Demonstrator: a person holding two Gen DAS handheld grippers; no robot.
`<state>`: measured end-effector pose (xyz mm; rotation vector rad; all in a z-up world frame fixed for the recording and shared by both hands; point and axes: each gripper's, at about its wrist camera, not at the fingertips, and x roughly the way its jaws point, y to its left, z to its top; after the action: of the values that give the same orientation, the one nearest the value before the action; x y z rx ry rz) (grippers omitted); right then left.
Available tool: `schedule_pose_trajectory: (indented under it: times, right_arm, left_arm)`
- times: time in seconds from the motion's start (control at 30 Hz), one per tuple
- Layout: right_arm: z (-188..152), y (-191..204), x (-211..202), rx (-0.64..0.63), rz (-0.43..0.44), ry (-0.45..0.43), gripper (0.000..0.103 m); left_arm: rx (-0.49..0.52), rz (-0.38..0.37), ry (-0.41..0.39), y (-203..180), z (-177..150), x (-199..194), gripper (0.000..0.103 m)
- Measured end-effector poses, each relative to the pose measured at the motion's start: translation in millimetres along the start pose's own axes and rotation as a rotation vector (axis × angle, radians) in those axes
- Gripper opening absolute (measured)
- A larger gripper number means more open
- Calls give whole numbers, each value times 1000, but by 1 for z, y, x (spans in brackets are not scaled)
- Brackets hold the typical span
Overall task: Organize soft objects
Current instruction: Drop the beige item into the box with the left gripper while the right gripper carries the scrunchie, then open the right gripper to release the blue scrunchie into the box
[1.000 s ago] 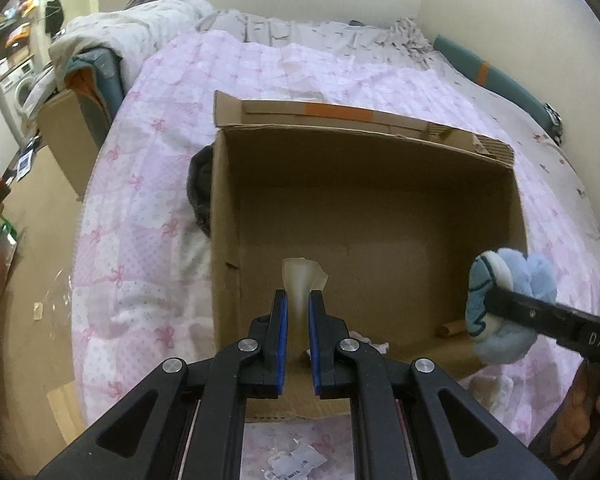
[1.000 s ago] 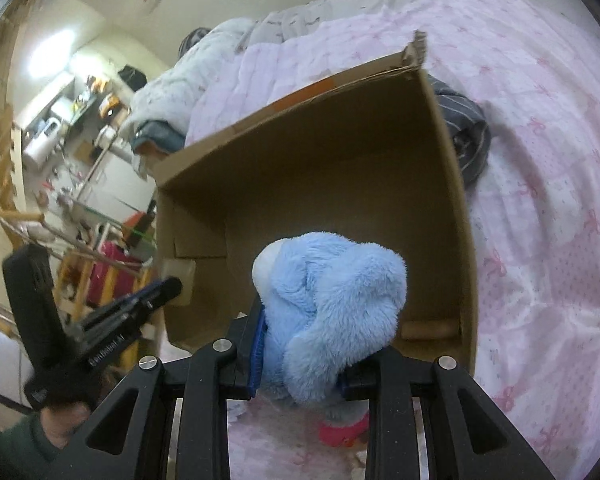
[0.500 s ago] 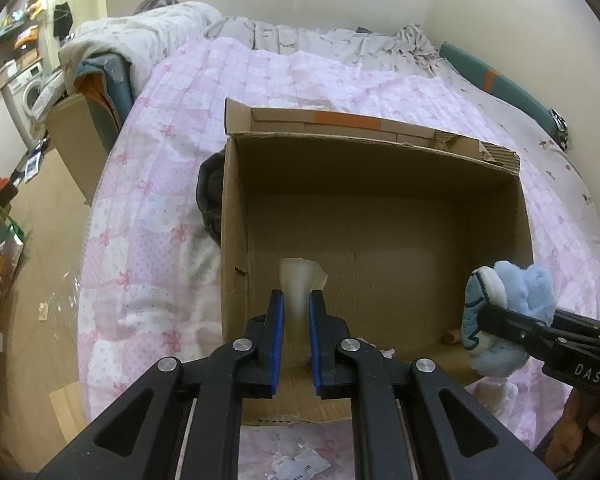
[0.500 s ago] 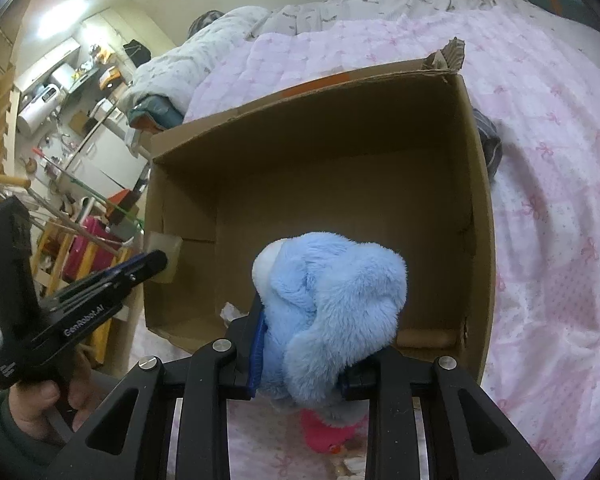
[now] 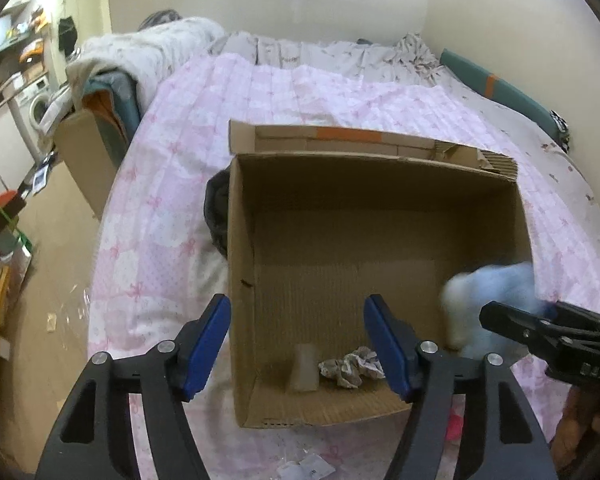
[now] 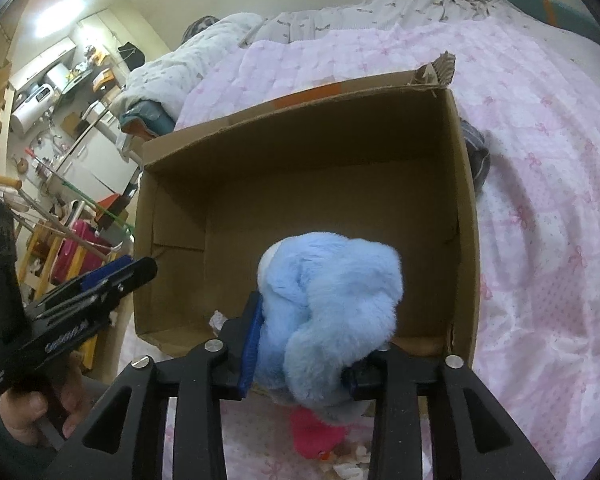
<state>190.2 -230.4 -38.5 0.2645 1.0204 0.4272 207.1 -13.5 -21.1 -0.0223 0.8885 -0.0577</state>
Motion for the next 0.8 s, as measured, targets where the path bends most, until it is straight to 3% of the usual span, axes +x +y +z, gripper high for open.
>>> schedule_pose_trajectory:
  times: [0.03,0.07,0.1,0.23,0.8]
  right_arm:
    - [0,0,-1,0,-1,-8,58]
    - [0,0,-3,2,-6,-20,76]
    - [0,1,-5,2,-19,-35,82]
    - [1,3,-14,-24,-37,-81,86]
    - [2,-3,-12,3,-28,-50,86]
  left_arm:
    - [5,-1,0,-1,0,0,66]
    - [7,1,-1,-2,0,-1,66]
    - [8,4,-4,-2,0,-2,66]
    - [9,11,-3,-2,0,-1,66]
    - [-16,32,5,7,-2,-4,66]
